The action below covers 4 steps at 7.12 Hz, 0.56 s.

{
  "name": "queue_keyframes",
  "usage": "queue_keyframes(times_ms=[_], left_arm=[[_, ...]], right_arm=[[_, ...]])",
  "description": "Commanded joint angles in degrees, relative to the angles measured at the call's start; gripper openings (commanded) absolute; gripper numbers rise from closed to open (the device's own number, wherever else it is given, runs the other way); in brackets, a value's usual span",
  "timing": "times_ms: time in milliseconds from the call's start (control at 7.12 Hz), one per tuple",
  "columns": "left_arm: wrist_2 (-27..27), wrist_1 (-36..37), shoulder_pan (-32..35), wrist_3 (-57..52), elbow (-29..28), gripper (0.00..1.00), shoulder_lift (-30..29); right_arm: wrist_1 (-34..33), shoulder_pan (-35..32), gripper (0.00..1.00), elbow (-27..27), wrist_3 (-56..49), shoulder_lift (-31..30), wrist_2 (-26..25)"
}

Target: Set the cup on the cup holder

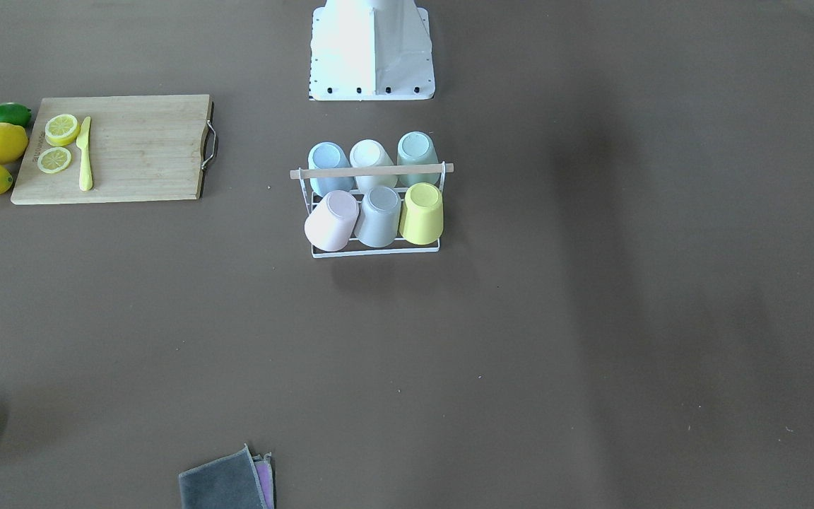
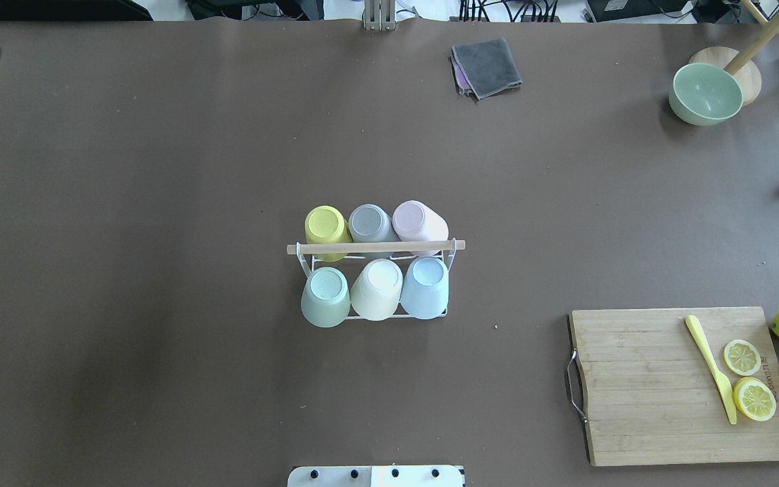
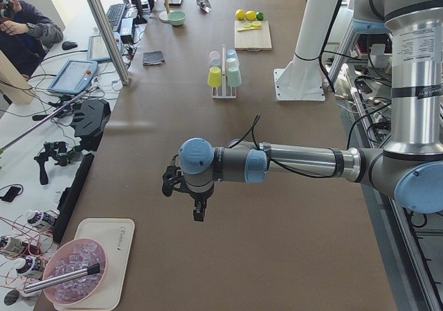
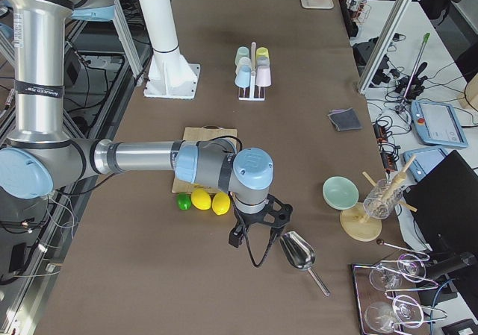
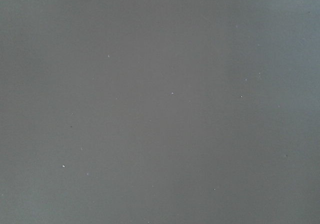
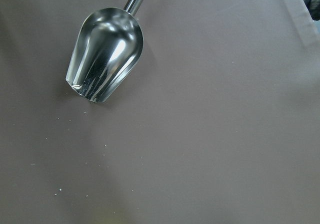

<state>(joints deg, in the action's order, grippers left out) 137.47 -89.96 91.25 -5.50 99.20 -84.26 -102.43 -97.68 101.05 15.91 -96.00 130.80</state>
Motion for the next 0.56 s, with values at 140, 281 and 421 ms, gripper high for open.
queue_keyframes(times_ms=[140,281,421], left_arm=[[-1.4,0.3,-0.1,2.7,-0.9,0.98,-0.3],[-1.4,0.1,-0.1,2.8,-1.1,0.98,-0.2],[-1.4,0.1,-0.1,2.8,-1.2,0.98,0.0]], right_arm=[[0.0,-0.1,1.00,-0.2,0.0,-0.3,-0.2],[0.0,-0.4,1.00,-0.2,0.0,-0.3,-0.2],[0.1,-0.6,1.00,-0.2,0.0,-0.3,-0.2]])
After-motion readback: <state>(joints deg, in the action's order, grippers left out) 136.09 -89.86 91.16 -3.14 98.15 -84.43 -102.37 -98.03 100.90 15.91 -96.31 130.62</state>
